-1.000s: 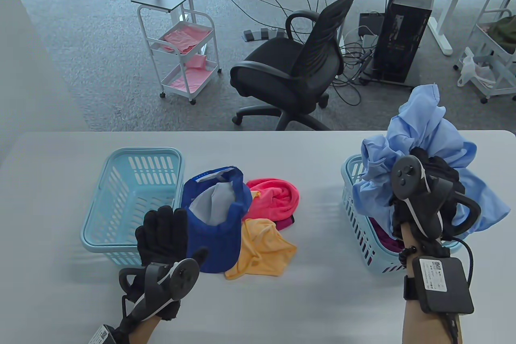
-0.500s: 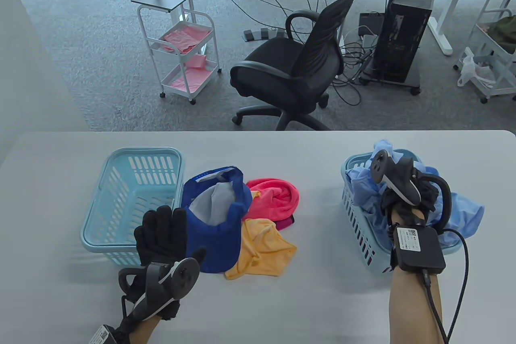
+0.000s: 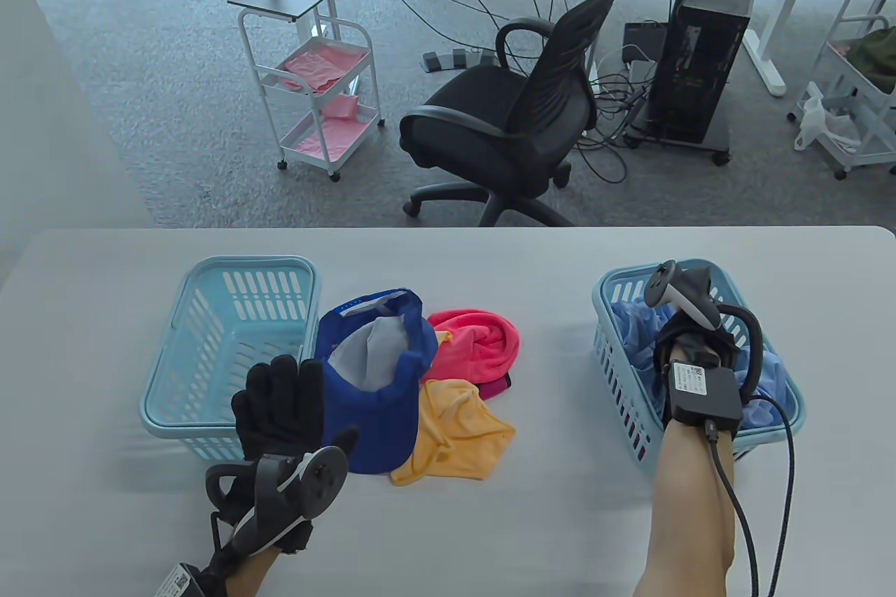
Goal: Sort apparel and towels into hand baskets
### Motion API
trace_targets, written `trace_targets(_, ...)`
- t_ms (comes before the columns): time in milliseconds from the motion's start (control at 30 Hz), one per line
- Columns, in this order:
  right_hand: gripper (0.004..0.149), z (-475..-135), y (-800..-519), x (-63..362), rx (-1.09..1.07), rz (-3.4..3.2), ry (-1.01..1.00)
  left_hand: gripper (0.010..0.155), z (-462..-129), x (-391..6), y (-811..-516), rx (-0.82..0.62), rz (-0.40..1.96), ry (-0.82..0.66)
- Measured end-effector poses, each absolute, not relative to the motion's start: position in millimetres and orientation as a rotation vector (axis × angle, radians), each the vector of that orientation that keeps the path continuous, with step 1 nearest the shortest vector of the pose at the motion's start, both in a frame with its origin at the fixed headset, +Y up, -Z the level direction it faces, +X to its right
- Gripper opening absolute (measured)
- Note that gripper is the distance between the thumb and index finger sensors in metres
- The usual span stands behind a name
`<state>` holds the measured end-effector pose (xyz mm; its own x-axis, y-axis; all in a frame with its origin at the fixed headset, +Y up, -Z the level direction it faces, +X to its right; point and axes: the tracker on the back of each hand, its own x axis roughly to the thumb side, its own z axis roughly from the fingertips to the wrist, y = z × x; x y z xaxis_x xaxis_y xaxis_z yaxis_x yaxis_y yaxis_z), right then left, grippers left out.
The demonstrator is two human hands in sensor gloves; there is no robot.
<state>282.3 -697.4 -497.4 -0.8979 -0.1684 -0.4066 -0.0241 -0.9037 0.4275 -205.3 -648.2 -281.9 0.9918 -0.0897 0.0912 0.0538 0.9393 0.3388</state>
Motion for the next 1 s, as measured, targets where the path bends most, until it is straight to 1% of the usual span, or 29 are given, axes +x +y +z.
trace_targets(67, 0.052, -499.2, -708.2, 283.0, 0.691, -2.891, -0.722, 0.093, -283.7, -206.2, -648.2, 0.333, -0.064, -0.100)
trace_targets(133, 0.053, -501.7, -713.2, 283.3, 0.695, -2.878, -0.735, 0.093, -284.0, -207.3, -648.1, 0.338, -0.071, -0.092)
trace_targets(200, 0.054, -500.8, -713.0, 283.6, 0.705, -2.879, -0.756, 0.093, -284.6, -208.1, -648.7, 0.336, -0.069, -0.088)
trace_targets(267, 0.058, -497.8, -708.4, 283.3, 0.704, -2.884, -0.730, 0.093, -285.2, -208.3, -648.8, 0.331, -0.063, -0.087)
trace_targets(367, 0.069, -491.3, -692.7, 282.3, 0.714, -2.897, -0.695, 0.093, -284.5, -208.6, -648.6, 0.339, -0.064, -0.088)
trace_targets(400, 0.073, -487.6, -684.4, 282.1, 0.717, -2.915, -0.654, 0.093, -284.4, -208.9, -648.3, 0.340, -0.062, -0.090)
trace_targets(533, 0.078, -475.2, -653.3, 280.6, 0.724, -2.982, -0.502, 0.093, -283.6, -208.9, -648.2, 0.346, -0.060, -0.096)
trace_targets(667, 0.075, -460.9, -617.7, 275.5, 0.724, -3.043, -0.347, 0.093, -283.4, -209.0, -648.4, 0.346, -0.054, -0.104)
trace_targets(800, 0.072, -441.2, -575.7, 261.1, 0.656, -3.108, -0.145, 0.093, -284.4, -207.9, -650.6, 0.333, -0.049, -0.114)
trace_targets(900, 0.069, -425.6, -555.4, 243.2, 0.609, -3.164, -0.071, 0.093, -282.9, -207.6, -650.2, 0.338, -0.052, -0.112)
trace_targets(1000, 0.069, -409.9, -542.7, 213.7, 0.491, -3.208, -0.002, 0.092, -283.3, -208.6, -649.8, 0.341, -0.051, -0.109)
